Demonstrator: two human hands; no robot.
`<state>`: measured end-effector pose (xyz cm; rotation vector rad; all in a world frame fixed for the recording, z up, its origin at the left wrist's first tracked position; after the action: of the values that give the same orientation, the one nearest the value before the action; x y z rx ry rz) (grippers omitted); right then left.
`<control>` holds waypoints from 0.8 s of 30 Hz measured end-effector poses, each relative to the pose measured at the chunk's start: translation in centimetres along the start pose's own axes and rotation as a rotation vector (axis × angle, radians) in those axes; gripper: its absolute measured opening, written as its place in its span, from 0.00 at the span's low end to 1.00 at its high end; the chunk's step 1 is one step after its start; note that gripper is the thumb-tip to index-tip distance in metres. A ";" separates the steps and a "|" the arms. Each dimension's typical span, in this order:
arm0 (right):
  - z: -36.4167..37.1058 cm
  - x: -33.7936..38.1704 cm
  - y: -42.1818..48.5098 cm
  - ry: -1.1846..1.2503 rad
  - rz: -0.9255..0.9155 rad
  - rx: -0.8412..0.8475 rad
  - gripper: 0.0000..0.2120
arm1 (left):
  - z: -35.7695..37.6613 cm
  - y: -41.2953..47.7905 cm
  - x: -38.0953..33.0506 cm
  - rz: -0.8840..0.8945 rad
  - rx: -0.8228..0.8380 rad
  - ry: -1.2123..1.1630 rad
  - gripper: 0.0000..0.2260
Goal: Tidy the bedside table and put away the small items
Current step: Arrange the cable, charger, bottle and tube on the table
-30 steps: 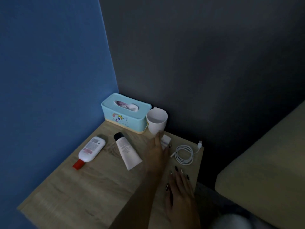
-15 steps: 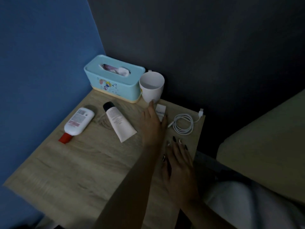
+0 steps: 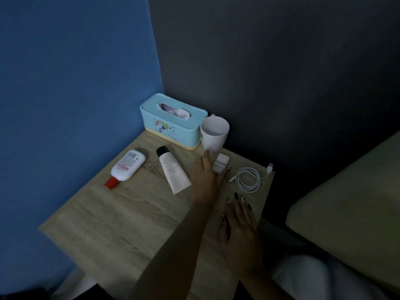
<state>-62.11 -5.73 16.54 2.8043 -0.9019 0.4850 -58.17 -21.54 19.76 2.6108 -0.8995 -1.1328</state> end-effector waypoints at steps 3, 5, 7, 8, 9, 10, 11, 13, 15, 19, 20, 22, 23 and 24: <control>-0.1 -0.3 0.0 -0.018 0.013 0.018 0.24 | -3.1 -1.4 -0.2 0.070 -0.025 0.131 0.27; 0.1 -0.6 -0.2 -0.030 0.043 0.045 0.29 | -5.5 -2.7 0.2 0.104 -0.027 0.220 0.23; -0.4 -0.3 -0.5 -0.036 0.052 0.073 0.32 | -8.8 -4.2 1.3 0.127 -0.023 0.288 0.20; -0.7 0.1 -0.7 -0.041 0.039 0.097 0.32 | -10.7 -5.0 2.0 0.137 -0.025 0.319 0.19; -0.9 0.5 -0.8 -0.046 0.010 0.111 0.33 | -12.4 -5.6 2.7 0.157 -0.032 0.361 0.17; -1.0 1.2 -0.8 -0.042 -0.028 0.118 0.34 | -14.1 -6.1 3.7 0.171 -0.050 0.419 0.15; -1.2 2.1 -0.6 -0.025 -0.067 0.112 0.32 | -16.0 -6.4 5.0 0.160 -0.074 0.478 0.15; -1.4 4.1 0.0 0.038 -0.113 0.119 0.26 | -19.1 -6.6 8.1 0.060 -0.069 0.531 0.18; -2.1 7.1 1.1 0.075 -0.158 0.093 0.23 | -21.1 -6.7 11.1 -0.040 -0.047 0.542 0.20; -2.5 12.8 4.8 0.106 -0.169 0.143 0.27 | -21.8 -5.5 15.1 -0.204 0.107 0.449 0.29; -2.3 13.8 5.7 0.105 -0.154 0.138 0.30 | -21.5 -5.2 15.9 -0.230 0.149 0.431 0.34; -1.1 14.9 7.2 0.035 -0.063 0.144 0.37 | -20.6 -4.7 16.9 -0.269 0.185 0.396 0.47; -0.4 15.1 7.6 -0.023 -0.006 0.147 0.39 | -20.1 -4.4 17.3 -0.279 0.183 0.380 0.51; 0.5 15.4 7.9 -0.080 0.036 0.136 0.40 | -19.4 -4.3 18.0 -0.292 0.178 0.366 0.53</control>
<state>-54.90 -20.52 21.87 2.9536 -0.9712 0.4582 -32.86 -30.36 20.82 3.0296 -0.5794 -0.6081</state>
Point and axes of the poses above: each hand's wrist, its own y-axis towards the middle knuckle, its own z-axis out of the palm, x = y × z, the point moved 8 cm from there along y, towards the middle knuckle, and after that the axes turned 12 degrees about z, right-handed, at the moved point
